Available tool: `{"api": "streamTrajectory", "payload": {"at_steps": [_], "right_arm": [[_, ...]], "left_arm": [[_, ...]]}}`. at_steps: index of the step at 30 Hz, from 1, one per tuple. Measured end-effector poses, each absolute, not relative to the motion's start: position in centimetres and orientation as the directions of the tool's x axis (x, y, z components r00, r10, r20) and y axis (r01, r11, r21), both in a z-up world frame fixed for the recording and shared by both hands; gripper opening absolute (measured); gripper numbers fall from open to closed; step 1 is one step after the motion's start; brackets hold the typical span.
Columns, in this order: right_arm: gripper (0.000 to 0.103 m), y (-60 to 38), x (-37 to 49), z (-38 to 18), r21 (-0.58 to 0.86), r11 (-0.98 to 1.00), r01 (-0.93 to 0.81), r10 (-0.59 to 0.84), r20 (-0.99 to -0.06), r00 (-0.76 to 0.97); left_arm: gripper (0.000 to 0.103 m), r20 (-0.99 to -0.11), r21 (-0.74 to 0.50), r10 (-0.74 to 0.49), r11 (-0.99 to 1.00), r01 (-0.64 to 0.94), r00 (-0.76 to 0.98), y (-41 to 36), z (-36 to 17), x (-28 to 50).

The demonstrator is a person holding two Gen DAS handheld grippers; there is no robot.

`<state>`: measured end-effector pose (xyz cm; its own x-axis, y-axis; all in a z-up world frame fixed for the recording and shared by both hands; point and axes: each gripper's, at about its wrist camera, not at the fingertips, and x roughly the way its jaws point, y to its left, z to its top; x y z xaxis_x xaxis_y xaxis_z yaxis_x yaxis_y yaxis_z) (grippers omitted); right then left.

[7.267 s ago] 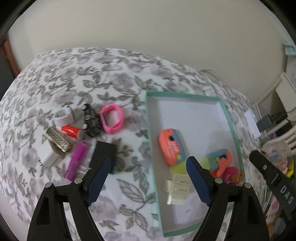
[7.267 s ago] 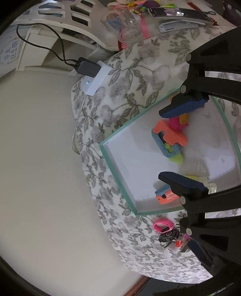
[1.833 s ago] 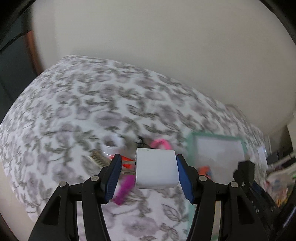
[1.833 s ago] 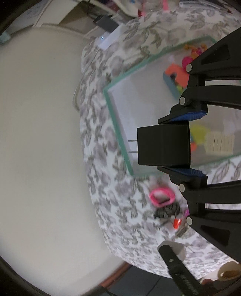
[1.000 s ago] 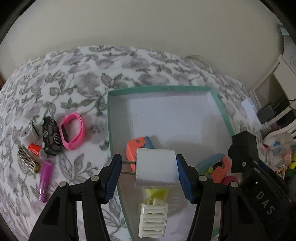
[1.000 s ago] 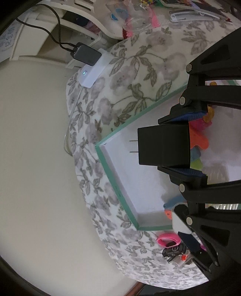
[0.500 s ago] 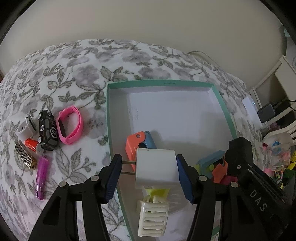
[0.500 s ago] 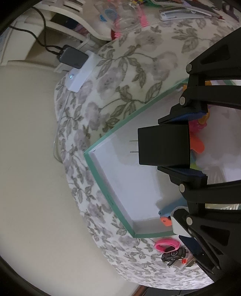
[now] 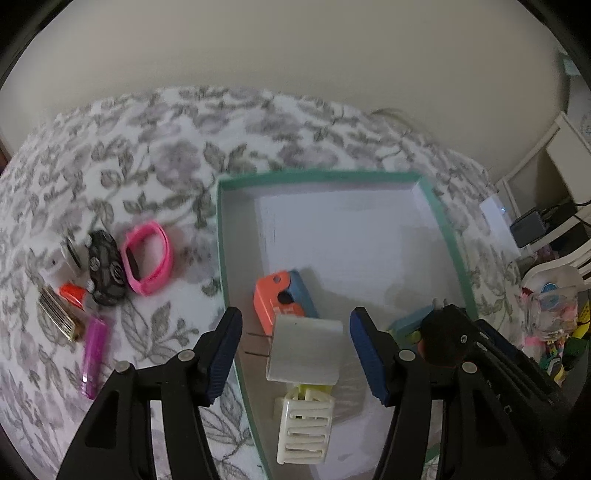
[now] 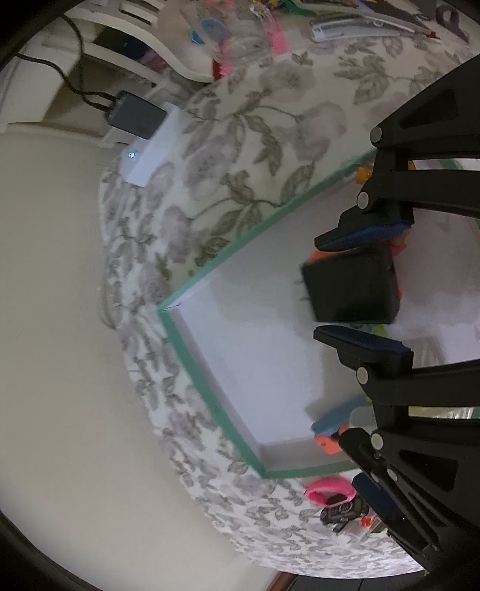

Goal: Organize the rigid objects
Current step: 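Open the left tool to drop the white charger while the right tool drops the black charger into the tray, then move both open tools back toward the remaining objects on the bed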

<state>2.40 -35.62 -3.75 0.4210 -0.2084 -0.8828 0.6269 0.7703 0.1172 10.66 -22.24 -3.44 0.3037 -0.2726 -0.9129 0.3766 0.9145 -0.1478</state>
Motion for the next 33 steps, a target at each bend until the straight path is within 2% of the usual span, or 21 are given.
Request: {"api": "streamTrajectory", "payload": {"at_steps": [7,12,15,18,21,25,29,33], "right_arm": [[0.046,-35.2,1.8,0.1,0.109,0.778,0.619,-0.256,-0.844,0.471],[0.046,-34.4,1.4,3.0,0.11,0.79,0.603,-0.286,-0.805,0.521],[0.055,-33.8,1.1,4.6,0.102,0.797,0.595,-0.306,-0.781,0.544],[0.058,-33.2,0.9,5.9,0.096,0.801,0.59,-0.323,-0.761,0.563],[0.068,-32.5,1.0,6.6,0.083,0.81,0.581,-0.333,-0.751,0.571],[0.073,-31.0,1.9,6.1,0.075,0.833,0.549,-0.315,-0.751,0.581],[0.074,-28.7,3.8,4.2,0.07,0.866,0.494,-0.259,-0.784,0.564],[0.082,-25.6,5.1,3.1,0.053,0.899,0.434,-0.228,-0.791,0.568]], "left_arm": [[0.07,-0.885,-0.163,-0.307,0.909,0.384,0.35,-21.5,0.2,10.6],[0.074,-0.871,-0.124,-0.282,0.919,0.375,0.403,-20.6,2.8,10.5],[0.077,-0.864,-0.107,-0.253,0.937,0.333,0.434,-19.3,4.2,11.0],[0.09,-0.86,-0.122,-0.245,0.951,0.286,0.447,-17.6,5.0,11.5],[0.091,-0.855,-0.103,-0.212,0.964,0.245,0.473,-15.9,5.7,12.1],[0.093,-0.864,-0.091,-0.169,0.979,0.183,0.474,-13.1,5.5,13.0],[0.093,-0.888,-0.073,-0.103,0.994,0.086,0.448,-9.7,4.1,14.5],[0.093,-0.9,-0.056,-0.039,0.998,-0.028,0.433,-5.3,3.2,15.9]]}}
